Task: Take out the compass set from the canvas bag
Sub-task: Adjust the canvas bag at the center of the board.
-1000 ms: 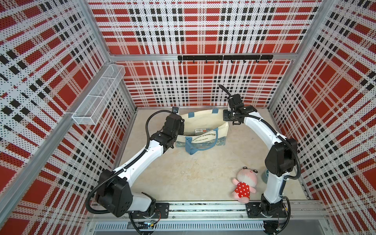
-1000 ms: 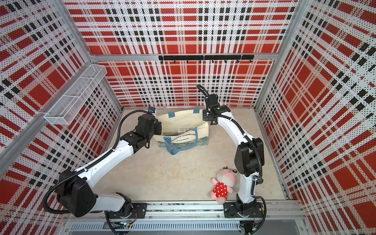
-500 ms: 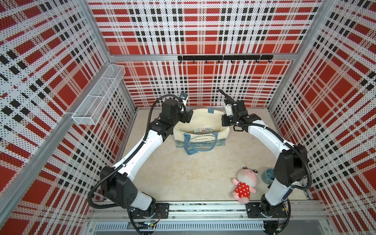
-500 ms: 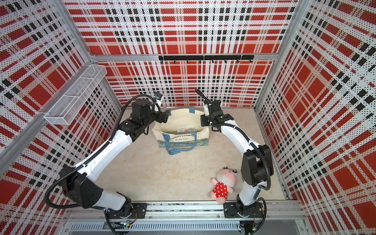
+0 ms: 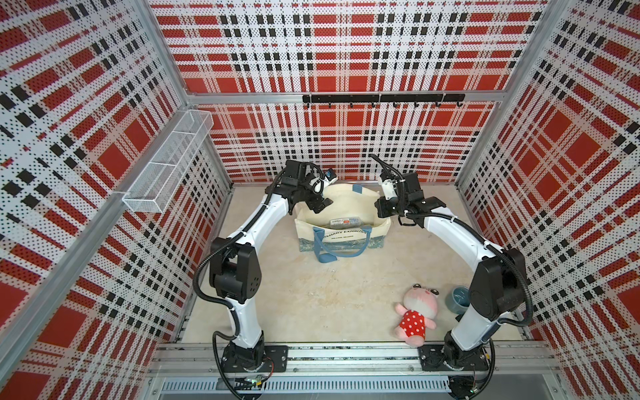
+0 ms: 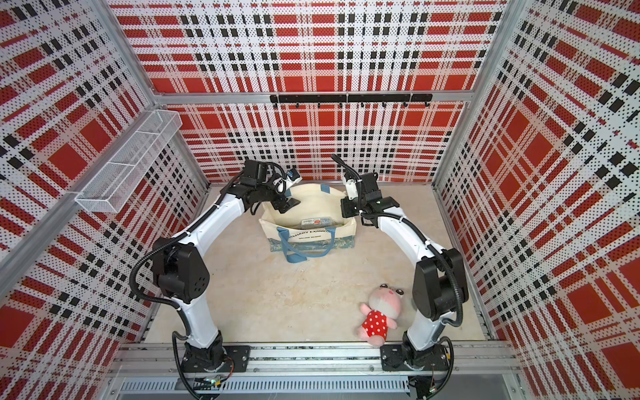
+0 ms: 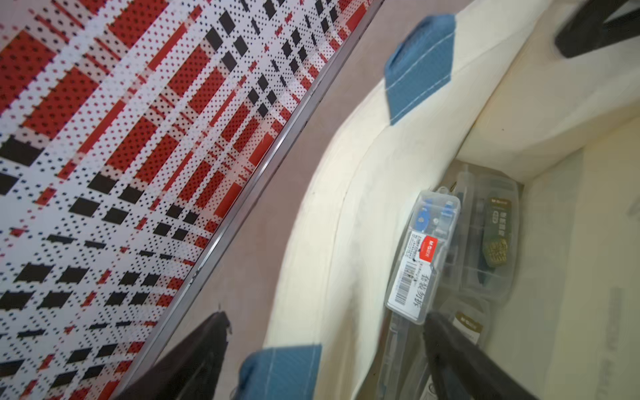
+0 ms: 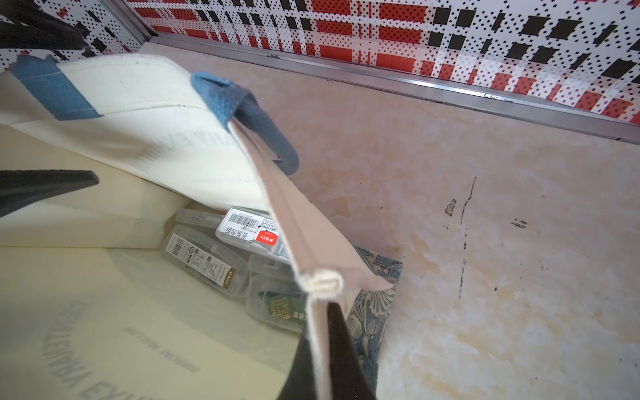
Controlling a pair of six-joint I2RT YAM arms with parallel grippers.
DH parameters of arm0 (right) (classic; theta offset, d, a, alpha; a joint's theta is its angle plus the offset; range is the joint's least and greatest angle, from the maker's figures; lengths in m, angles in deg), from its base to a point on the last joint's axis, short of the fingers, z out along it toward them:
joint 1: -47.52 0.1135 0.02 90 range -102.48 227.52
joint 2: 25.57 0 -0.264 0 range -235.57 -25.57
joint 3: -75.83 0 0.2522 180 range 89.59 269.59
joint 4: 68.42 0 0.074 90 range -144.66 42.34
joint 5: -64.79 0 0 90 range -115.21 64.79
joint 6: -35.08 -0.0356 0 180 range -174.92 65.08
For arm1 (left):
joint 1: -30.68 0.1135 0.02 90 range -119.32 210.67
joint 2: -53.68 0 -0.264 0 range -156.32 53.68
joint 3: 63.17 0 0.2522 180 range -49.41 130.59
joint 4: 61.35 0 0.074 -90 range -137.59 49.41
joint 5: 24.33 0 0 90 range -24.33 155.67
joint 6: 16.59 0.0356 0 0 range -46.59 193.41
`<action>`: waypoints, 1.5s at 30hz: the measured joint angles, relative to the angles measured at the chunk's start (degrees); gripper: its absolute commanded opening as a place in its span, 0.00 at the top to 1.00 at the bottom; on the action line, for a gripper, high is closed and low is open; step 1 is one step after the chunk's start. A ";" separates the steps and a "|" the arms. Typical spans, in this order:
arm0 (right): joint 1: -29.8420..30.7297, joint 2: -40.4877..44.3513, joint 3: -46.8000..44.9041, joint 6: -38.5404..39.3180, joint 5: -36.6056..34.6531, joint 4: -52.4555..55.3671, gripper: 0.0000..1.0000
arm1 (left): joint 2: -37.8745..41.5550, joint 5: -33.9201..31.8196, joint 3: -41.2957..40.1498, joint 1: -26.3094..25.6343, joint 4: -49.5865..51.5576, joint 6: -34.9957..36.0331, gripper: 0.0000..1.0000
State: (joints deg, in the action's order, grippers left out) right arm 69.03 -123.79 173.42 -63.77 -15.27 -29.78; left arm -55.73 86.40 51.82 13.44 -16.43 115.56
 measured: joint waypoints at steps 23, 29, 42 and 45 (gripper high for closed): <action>-0.35 1.05 -1.07 0.07 0.87 -0.96 0.61 | 1.27 -2.12 -3.32 -0.28 0.96 2.82 1.00; -0.35 3.23 -0.72 1.95 1.62 -0.35 0.26 | 4.00 -6.25 -6.19 -2.58 -1.18 1.16 1.00; 3.10 18.03 0.22 26.23 -1.55 0.76 0.29 | 19.80 -13.27 -19.50 -7.78 -15.58 -0.33 1.00; 6.21 17.22 3.15 31.76 -3.34 1.81 0.30 | 21.35 -13.75 -20.52 -8.55 -17.81 -0.63 1.00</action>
State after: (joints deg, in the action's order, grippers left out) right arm 75.24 -106.57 176.57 -32.01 -18.62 -27.96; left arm -34.38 72.65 31.30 4.89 -34.24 114.92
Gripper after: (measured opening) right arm 0.703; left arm 0.094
